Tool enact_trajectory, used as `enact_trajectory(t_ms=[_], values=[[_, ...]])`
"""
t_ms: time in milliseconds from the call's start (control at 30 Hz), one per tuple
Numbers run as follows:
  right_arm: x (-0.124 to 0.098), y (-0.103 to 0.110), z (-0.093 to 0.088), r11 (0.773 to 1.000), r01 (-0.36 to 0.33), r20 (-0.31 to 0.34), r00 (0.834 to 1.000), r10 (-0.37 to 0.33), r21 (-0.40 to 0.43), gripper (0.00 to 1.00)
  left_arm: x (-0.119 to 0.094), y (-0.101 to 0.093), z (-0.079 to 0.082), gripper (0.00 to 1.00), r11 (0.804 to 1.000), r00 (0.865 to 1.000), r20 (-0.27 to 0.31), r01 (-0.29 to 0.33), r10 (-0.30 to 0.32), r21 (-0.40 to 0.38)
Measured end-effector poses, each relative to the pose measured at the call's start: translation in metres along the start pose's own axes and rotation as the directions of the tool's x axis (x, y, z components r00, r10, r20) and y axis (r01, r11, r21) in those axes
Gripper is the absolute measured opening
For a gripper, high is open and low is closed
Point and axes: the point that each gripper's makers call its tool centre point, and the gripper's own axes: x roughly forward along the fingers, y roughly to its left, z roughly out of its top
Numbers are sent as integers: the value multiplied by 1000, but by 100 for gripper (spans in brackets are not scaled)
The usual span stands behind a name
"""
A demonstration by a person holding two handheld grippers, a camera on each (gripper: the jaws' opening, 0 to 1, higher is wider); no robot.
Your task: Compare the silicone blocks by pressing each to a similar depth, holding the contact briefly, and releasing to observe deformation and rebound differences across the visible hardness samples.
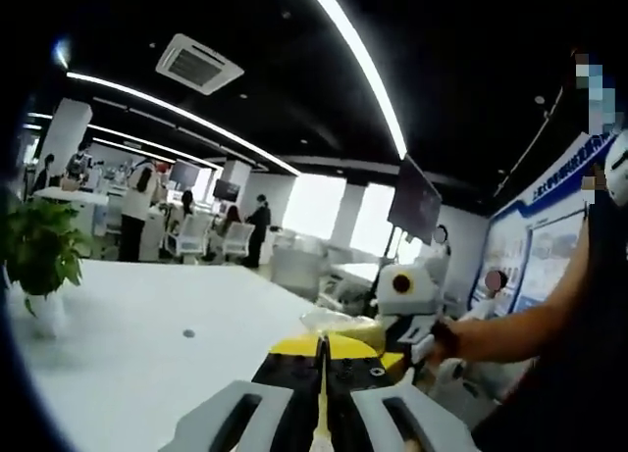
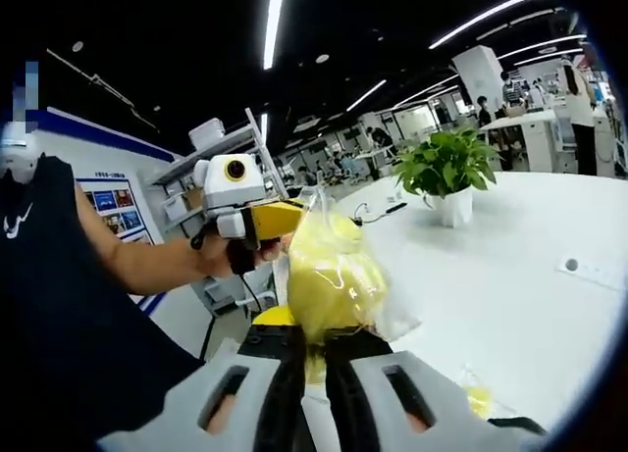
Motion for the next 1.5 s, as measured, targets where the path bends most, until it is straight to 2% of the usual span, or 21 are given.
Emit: enact_trajectory(t_ms=[167,267,433,633,767,867,933,1133,1300,1500], values=[[-1,-4,2,1000,6,-3,1000,-6,-10,1,-2,-1,2,0,1000,1000,11,-5,5,21],[3,4,5,1000,-18,4,1000,18,14,1,-7,0,5,0,999,999,33,2,-4,35],[1,3,2,1000,11,-18,1000,-12,-18,1,-6,1,2,0,1000,1000,28,6,-7,15],[-3,0,2,1000,5,-1,1000,-5,-9,0,-2,-3,3,0,999,1000,18,7,-7,37],[-4,-2,1,1000,9,-21,1000,-9,-12,0,0,-2,1,0,999,1000,12,7,-7,36],[-5,-4,4,999,23,-5,1000,-23,-41,0,1,-3,3,0,999,1000,20,8,-9,31],[-4,-7,5,1000,21,2,1000,-21,-20,0,1,-2,5,0,1000,1000,24,5,-5,25],[0,-5,7,999,23,3,1000,-23,-28,0,0,1,6,0,999,1000,21,-12,11,37],[1,-7,7,999,27,3,1000,-27,-36,0,-1,2,7,0,1000,1000,25,-18,17,15],[1,-10,10,999,28,29,999,-27,-45,0,0,1,9,0,1000,999,32,-23,23,3]])
